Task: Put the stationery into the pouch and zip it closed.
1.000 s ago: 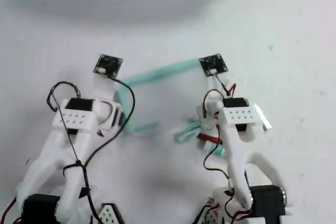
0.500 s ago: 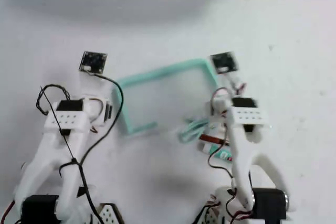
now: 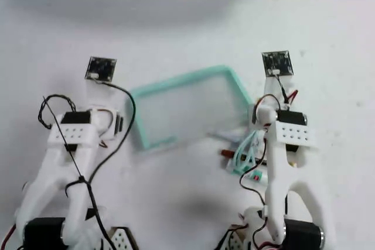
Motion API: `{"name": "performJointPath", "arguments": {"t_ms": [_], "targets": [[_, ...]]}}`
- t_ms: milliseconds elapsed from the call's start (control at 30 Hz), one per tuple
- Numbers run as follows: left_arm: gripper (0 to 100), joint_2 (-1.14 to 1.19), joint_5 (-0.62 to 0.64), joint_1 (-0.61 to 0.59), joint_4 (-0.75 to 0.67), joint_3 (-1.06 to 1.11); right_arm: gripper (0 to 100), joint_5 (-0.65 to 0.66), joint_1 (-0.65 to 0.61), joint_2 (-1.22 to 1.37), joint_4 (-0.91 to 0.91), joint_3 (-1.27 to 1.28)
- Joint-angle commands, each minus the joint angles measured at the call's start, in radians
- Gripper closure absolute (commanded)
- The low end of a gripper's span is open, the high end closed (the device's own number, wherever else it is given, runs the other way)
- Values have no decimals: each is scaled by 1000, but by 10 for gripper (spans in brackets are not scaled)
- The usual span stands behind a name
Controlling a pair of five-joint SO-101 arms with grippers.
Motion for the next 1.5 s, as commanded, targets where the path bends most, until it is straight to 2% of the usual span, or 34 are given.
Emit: {"name": "performJointPath", "arguments": {"t_ms": [0,433,500,667,833,933,1133,1300,1467], "targets": [[865,-10,0,-4,-17,-18,769,-2,-5,12,-19,-31],[865,-16,0,-5,-12,-18,769,-2,7,387,-21,-232],[865,-18,0,-5,-12,-18,800,-2,1,403,-21,-244],[865,-18,2,-4,-11,-20,974,0,-47,410,-24,-259],[860,-18,2,-2,-9,-21,981,32,-47,397,-2,-264],[846,-19,2,-2,21,-35,981,114,-62,321,73,-265],[749,-113,-5,-2,129,-66,981,126,-145,-45,242,-265],[697,-381,-6,16,242,-75,982,120,-263,-332,463,-361],[683,-705,-8,119,285,-74,982,118,-348,-332,700,-681]]}}
